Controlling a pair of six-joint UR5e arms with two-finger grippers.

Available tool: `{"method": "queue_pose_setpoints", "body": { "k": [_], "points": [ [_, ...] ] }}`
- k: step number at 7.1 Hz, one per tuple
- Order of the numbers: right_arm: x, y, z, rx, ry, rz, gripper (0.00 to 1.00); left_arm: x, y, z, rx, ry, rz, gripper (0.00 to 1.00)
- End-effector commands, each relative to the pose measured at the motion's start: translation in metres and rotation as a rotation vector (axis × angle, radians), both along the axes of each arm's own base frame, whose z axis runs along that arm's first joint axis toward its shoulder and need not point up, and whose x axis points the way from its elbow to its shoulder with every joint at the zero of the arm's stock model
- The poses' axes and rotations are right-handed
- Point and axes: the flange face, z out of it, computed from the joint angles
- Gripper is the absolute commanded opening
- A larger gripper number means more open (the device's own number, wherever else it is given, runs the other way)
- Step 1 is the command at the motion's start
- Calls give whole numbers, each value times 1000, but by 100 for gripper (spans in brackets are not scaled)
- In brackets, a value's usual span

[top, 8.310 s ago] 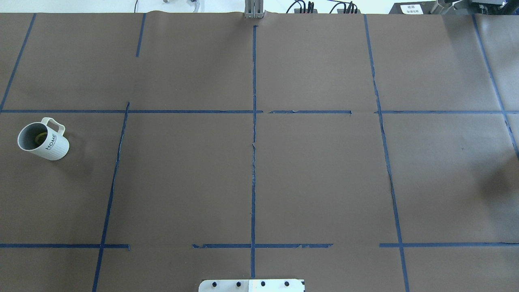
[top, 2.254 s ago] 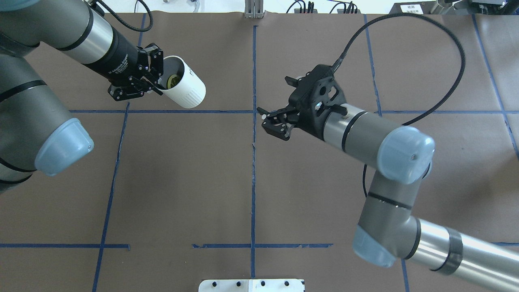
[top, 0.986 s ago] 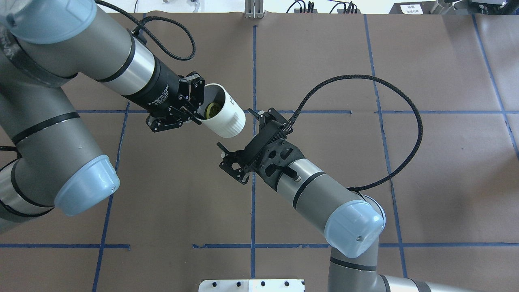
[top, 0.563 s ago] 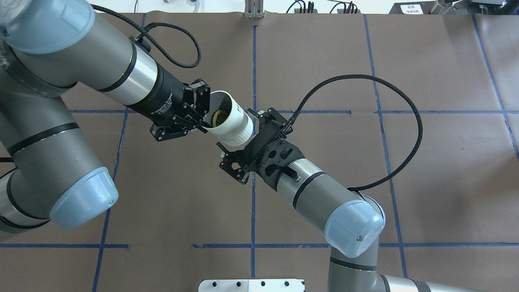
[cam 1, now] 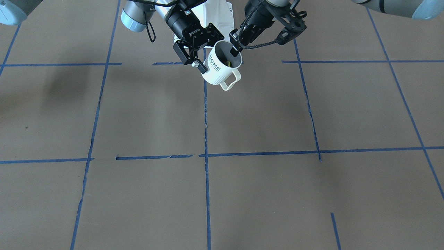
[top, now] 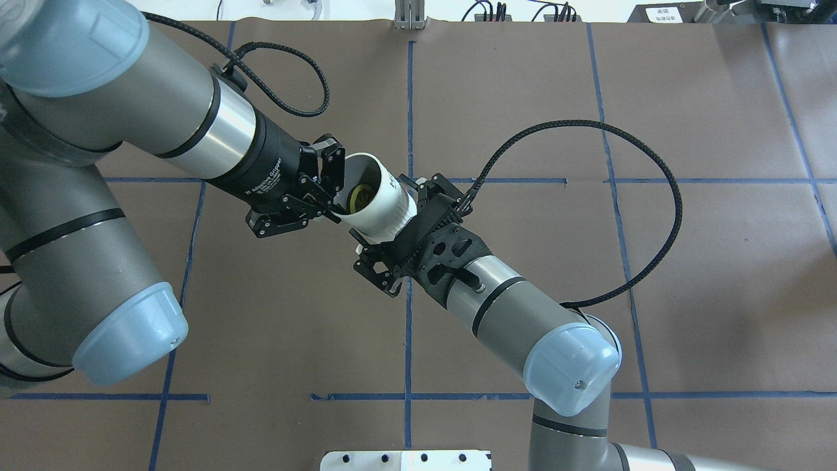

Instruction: Left arm hands cup to right arm to dump lemon

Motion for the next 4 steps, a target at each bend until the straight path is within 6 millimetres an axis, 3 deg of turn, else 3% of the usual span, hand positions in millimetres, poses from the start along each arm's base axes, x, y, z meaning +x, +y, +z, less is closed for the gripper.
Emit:
{"method": "queue_pose_setpoints", "body": {
  "k": [1, 2, 3, 4],
  "points": [
    [0, 0, 0, 0, 0, 0, 99, -3, 4, -4, -7, 12, 0, 0],
    [-3, 12, -3, 5, -37, -17, 63, -3, 4, -4, -1, 14, 5, 11],
    [-6, 29, -3, 18, -115, -46, 15, -6, 7, -7, 102, 17, 44, 99],
    [-8, 31, -1, 16, -119, -51, 4, -23, 18, -6, 229, 24, 80, 100]
  ]
}}
